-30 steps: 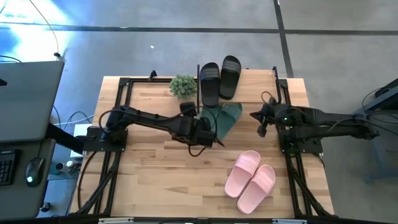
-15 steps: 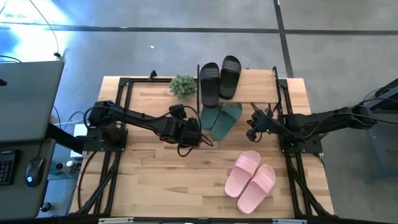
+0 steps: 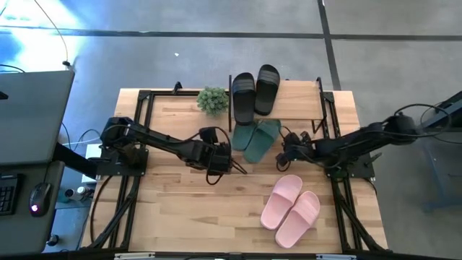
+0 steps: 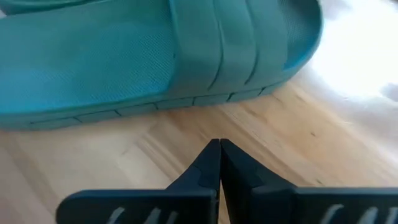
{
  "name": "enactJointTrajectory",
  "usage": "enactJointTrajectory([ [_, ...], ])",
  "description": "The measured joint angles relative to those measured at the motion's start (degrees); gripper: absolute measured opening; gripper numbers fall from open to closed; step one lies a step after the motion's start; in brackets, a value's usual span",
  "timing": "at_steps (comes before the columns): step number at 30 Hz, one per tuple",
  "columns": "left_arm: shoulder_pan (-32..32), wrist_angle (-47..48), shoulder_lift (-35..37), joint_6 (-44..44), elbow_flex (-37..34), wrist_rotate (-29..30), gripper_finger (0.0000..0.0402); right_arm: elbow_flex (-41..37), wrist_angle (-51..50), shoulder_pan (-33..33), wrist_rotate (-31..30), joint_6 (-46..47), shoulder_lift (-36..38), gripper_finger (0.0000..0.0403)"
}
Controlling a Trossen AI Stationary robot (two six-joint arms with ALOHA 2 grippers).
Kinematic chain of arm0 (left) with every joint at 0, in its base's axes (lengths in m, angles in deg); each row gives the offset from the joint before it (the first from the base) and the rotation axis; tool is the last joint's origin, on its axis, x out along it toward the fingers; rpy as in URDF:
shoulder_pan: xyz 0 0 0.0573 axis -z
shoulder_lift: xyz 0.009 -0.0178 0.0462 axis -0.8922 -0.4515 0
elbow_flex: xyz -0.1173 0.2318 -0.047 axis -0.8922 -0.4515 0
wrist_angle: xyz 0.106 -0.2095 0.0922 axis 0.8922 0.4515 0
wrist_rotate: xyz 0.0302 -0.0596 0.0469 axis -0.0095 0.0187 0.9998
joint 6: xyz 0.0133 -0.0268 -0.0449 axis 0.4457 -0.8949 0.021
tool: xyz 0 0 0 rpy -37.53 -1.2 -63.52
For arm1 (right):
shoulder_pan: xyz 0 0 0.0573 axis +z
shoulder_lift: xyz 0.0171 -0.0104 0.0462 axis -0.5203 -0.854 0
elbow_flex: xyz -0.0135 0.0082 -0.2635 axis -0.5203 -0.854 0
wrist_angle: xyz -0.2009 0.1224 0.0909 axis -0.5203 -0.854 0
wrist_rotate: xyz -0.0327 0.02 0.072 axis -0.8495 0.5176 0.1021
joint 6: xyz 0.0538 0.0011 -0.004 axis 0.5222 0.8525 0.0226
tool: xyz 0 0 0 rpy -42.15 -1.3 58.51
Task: Pick and place slides into the shelf
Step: Put the green slide under the shelf
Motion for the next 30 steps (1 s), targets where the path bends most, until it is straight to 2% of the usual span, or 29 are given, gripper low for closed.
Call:
enactJointTrajectory([
  [7, -0.02, -2.17, 0.39, 1.43, -1.20, -1.38, 0.0209, 0.02, 10.47, -0.72, -1.01, -0.37, -8.56, 0.0000],
  [11, -0.01, -2.82, 0.42, 1.82, -1.20, -1.62, 0.0209, 0.04, 12.70, -2.59, -1.00, -0.75, -12.27, 0.0000],
  [17, 0.00, -3.20, 0.42, 1.85, -1.20, -1.73, 0.0209, 0.04, 20.32, -5.24, -1.10, -4.93, -16.66, 0.0000],
  [30, 0.00, -4.79, 0.39, 2.07, -1.19, -1.84, 0.0209, 0.07, 26.36, -12.51, -1.01, -11.16, -18.04, 0.0000],
])
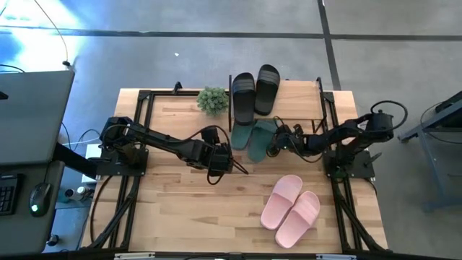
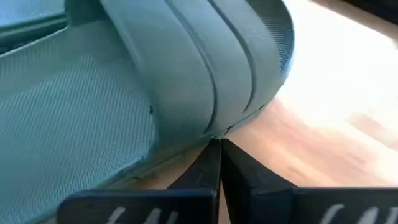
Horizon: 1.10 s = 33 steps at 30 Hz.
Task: Pick and place slides into the shelf
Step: Put the green slide under the shelf
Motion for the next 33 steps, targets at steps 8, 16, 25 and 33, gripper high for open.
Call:
enactJointTrajectory([
  [8, 0.00, -0.68, 0.00, 0.02, 0.01, -0.82, 0.0209, -0.02, 3.73, -3.83, 1.37, -3.95, 0.02, 0.0000],
  [16, 0.00, -1.14, -0.02, 0.07, 0.01, -0.87, 0.0209, -0.04, 5.50, -6.21, 2.91, -7.33, 0.07, 0.0000],
  [25, 0.00, -1.12, -0.03, 0.09, -0.01, -0.90, 0.0209, -0.04, 3.17, -6.09, 1.84, -8.86, 1.82, 0.0000],
  [33, 0.00, -1.10, -0.04, 0.04, 0.01, -1.03, 0.0209, -0.02, -4.98, -1.88, 1.00, -6.01, 9.10, 0.0000],
])
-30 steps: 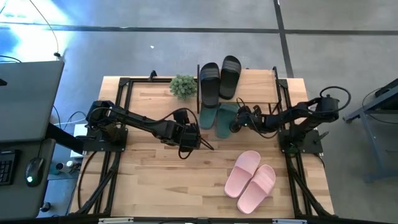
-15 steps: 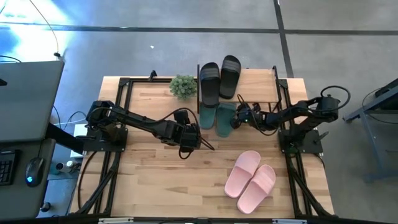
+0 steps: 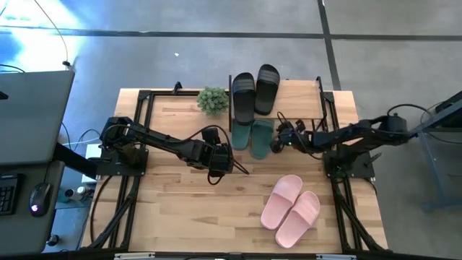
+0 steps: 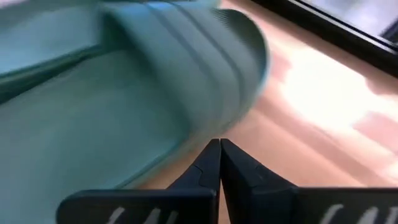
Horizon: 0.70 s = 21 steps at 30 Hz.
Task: Pick and place slides into the shelf
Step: Put the green slide under the shelf
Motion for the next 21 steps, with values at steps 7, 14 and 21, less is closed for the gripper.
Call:
enactJointTrajectory([
  [7, 0.00, 0.09, 0.00, 0.32, 0.00, -0.03, 0.0209, 0.00, -10.87, 9.05, 8.37, 0.35, 10.99, 0.0000],
  [14, 0.00, 0.02, 0.00, 0.63, 0.00, -0.03, 0.0209, 0.02, -9.89, 17.49, 19.35, -0.21, 15.47, 0.0000],
  [21, 0.00, -0.24, 0.00, 0.63, 0.00, -0.24, 0.0209, 0.02, -5.17, 19.52, 16.29, 2.71, 7.03, 0.0000],
])
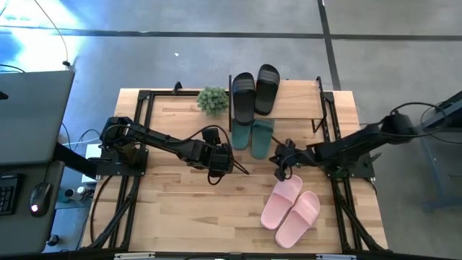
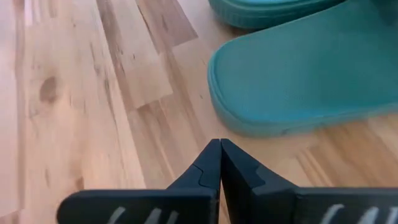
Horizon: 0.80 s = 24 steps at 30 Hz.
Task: Pick and place slides into the shelf
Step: Put the green slide under the shelf
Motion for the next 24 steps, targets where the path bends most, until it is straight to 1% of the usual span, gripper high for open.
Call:
enactJointTrajectory([
  [4, 0.00, -0.04, 0.00, -0.02, -0.02, -0.04, 0.0209, 0.00, 7.72, 0.00, -1.43, -0.33, -7.03, 0.0000],
  [10, -0.01, -0.02, 0.00, -0.24, -0.01, -0.28, 0.0209, 2.52, 8.86, -0.15, -1.45, -0.63, -13.10, 0.0000],
  [13, 0.00, -0.06, 0.00, -0.24, 0.00, -0.34, 0.0209, 3.54, 8.96, -0.13, -1.74, -0.64, -14.56, 0.0000],
  [16, 0.00, -0.14, 0.00, -0.25, 0.00, -0.33, 0.0209, 3.81, 8.88, -0.66, -3.92, -0.38, -15.34, 0.0000],
  [21, 0.00, -0.14, 0.00, -0.32, -0.01, -0.34, 0.0209, 3.87, 8.50, -2.73, -6.24, 0.90, -15.47, 0.0000],
  [24, 0.00, -0.15, 0.00, -0.39, -0.02, -0.51, 0.0209, 3.87, 8.47, -3.76, -6.61, -0.63, -15.47, 0.0000],
])
